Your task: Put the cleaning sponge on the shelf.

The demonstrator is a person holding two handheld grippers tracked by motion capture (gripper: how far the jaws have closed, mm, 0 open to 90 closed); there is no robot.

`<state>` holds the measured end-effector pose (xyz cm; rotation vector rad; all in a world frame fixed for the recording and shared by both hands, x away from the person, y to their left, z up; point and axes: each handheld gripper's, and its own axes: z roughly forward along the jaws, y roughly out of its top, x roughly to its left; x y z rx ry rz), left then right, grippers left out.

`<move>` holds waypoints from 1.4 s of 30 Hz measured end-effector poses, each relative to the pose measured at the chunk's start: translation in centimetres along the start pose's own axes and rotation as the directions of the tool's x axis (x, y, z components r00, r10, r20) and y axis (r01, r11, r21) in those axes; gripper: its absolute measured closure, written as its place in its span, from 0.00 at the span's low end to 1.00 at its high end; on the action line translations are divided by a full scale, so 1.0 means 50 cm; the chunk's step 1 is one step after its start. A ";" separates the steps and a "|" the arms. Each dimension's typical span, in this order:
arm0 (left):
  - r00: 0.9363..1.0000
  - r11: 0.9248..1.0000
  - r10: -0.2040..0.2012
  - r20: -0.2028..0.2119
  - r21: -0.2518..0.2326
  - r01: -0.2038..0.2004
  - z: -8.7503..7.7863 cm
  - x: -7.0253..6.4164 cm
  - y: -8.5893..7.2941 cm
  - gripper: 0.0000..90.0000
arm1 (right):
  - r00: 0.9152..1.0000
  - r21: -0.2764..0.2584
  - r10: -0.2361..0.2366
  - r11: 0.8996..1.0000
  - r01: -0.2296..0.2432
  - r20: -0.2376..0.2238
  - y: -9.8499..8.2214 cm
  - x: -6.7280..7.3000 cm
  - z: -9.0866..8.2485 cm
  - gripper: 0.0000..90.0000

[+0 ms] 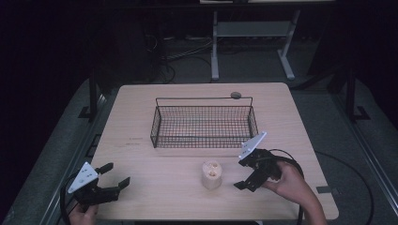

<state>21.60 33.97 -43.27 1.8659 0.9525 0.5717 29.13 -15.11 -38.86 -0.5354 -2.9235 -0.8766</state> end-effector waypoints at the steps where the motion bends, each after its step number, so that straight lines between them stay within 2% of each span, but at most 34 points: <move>1: 1.000 1.000 0.000 0.000 0.000 0.000 0.000 0.000 0.000 0.16 | 1.000 0.000 0.000 1.000 0.000 0.000 0.000 0.000 0.000 0.18; 22: 1.000 1.000 -0.003 0.000 -0.008 0.003 -0.001 0.000 0.001 0.16 | 0.998 0.026 -0.044 0.999 0.045 -0.038 0.071 0.000 0.041 0.18; 29: 1.000 1.000 -0.002 0.001 -0.009 0.003 -0.001 0.000 0.002 0.15 | 0.998 0.056 -0.065 0.996 0.066 -0.024 0.094 0.000 0.059 0.18; 32: 1.000 1.000 -0.003 0.002 -0.009 0.003 -0.001 0.000 0.002 0.16 | 0.998 0.085 -0.066 0.994 0.066 -0.006 0.106 -0.001 0.070 0.18; 42: 1.000 1.000 -0.004 0.000 -0.010 0.004 -0.003 0.000 0.002 0.15 | 0.998 0.115 -0.065 0.991 0.065 -0.007 0.124 -0.002 0.091 0.18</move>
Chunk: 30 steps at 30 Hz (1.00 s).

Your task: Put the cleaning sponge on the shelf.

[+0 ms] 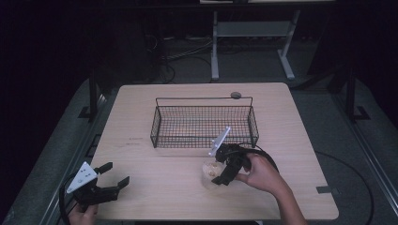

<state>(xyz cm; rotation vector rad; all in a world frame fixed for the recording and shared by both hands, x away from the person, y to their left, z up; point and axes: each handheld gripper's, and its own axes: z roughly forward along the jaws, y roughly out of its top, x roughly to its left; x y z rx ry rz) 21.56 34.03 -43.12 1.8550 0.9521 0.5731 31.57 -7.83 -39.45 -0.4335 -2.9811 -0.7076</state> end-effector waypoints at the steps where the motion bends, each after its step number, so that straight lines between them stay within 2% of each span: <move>1: 1.000 1.000 0.002 0.001 0.001 -0.002 0.000 0.000 0.000 0.16 | 1.000 0.006 0.000 1.000 0.000 0.003 0.001 0.000 0.002 0.18; 14: 1.000 1.000 0.002 0.001 -0.002 -0.002 -0.001 0.000 0.000 0.15 | 1.000 0.049 -0.026 0.998 0.026 0.016 0.028 0.006 0.020 0.18; 19: 1.000 1.000 0.000 0.001 -0.005 0.000 -0.001 0.001 0.000 0.16 | 0.999 0.066 -0.037 0.997 0.035 0.022 0.037 0.008 0.024 0.23; 21: 1.000 1.000 0.000 0.001 -0.006 0.000 -0.002 0.000 0.001 0.15 | 0.999 0.072 -0.041 0.997 0.039 0.015 0.037 0.007 0.024 0.29; 28: 1.000 1.000 -0.002 0.002 -0.007 0.002 0.000 -0.001 0.001 0.15 | 0.999 0.072 -0.044 0.996 0.043 0.015 0.039 0.008 0.018 0.30; 30: 1.000 1.000 -0.001 0.002 -0.006 0.001 0.000 -0.001 0.001 0.15 | 0.999 0.057 -0.043 0.997 0.043 0.002 0.038 0.006 0.011 0.31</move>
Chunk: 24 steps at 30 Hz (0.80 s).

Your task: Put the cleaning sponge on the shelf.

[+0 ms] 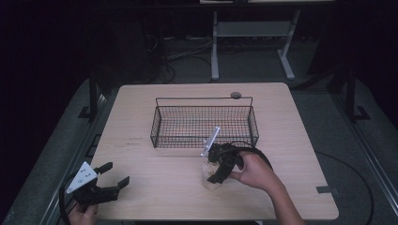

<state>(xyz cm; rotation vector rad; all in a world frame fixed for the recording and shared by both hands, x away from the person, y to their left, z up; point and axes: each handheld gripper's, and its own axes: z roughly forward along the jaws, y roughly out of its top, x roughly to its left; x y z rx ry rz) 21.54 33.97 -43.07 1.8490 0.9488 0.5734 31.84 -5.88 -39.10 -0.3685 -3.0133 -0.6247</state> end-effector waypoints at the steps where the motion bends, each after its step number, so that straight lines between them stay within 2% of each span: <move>1: 1.000 1.000 0.002 0.000 -0.001 -0.002 0.000 0.001 0.000 0.15 | 1.000 0.000 -0.002 1.000 0.002 0.000 -0.001 -0.001 -0.002 0.31; 9: 1.000 1.000 -0.001 -0.002 -0.004 0.001 -0.001 0.001 0.000 0.15 | 1.000 0.000 -0.006 1.000 0.006 -0.005 0.002 -0.007 -0.022 0.31; 24: 1.000 1.000 0.002 0.001 0.000 -0.002 0.000 0.000 0.001 0.15 | 1.000 -0.023 0.000 1.000 0.000 -0.001 0.015 -0.049 -0.098 0.31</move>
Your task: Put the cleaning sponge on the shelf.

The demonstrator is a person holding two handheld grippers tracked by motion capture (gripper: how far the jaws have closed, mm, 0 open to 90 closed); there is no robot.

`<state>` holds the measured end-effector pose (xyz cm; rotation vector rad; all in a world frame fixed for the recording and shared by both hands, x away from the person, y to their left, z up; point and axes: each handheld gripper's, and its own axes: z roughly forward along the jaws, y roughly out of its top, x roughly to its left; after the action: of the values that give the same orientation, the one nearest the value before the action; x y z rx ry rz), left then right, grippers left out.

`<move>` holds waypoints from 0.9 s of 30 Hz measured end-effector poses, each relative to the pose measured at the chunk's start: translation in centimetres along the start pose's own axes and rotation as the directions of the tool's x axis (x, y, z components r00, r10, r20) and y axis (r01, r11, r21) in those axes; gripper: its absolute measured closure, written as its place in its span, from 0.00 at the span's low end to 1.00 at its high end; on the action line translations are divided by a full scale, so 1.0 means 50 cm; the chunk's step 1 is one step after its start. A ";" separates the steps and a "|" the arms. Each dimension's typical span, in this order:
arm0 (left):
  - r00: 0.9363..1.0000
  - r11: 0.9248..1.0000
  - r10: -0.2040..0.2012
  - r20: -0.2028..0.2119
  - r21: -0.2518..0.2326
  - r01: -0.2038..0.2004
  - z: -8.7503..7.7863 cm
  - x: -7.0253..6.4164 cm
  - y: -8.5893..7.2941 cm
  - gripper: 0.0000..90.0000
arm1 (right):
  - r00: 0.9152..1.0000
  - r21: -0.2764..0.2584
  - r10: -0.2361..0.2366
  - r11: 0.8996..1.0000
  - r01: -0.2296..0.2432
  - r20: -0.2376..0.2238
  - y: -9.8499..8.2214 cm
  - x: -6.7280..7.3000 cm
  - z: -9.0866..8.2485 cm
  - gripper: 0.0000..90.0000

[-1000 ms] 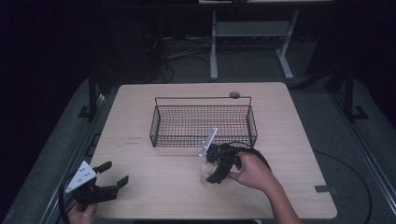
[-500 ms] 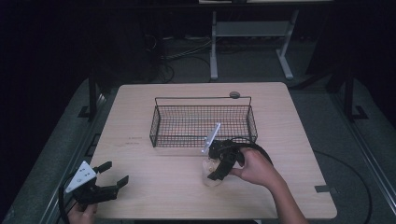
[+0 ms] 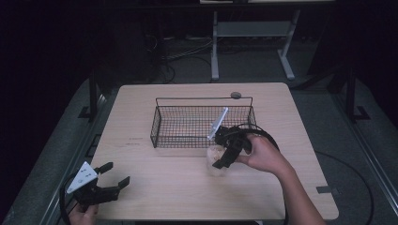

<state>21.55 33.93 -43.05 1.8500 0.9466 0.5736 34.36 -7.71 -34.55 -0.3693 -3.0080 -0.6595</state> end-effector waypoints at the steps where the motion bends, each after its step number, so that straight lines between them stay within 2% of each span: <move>1: 1.000 1.000 -0.001 -0.001 -0.001 0.001 0.000 0.000 0.000 0.15 | 1.000 -0.009 0.000 1.000 0.000 -0.003 0.001 -0.005 -0.004 0.31; 9: 1.000 1.000 -0.004 -0.002 -0.004 0.004 -0.001 0.001 0.000 0.15 | 1.000 0.001 0.003 1.000 -0.003 -0.004 0.018 -0.032 -0.022 0.31; 17: 1.000 1.000 -0.001 0.001 0.000 0.001 0.000 0.000 0.000 0.16 | 1.000 -0.010 -0.005 1.000 0.005 -0.007 0.044 -0.061 -0.047 0.31; 27: 1.000 1.000 -0.003 0.003 -0.002 0.003 0.000 0.001 0.000 0.16 | 1.000 -0.003 0.019 1.000 -0.019 0.016 0.078 -0.109 -0.077 0.31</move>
<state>21.59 33.97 -43.05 1.8467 0.9461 0.5704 40.54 -7.10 -29.94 -0.4054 -3.0149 -0.6619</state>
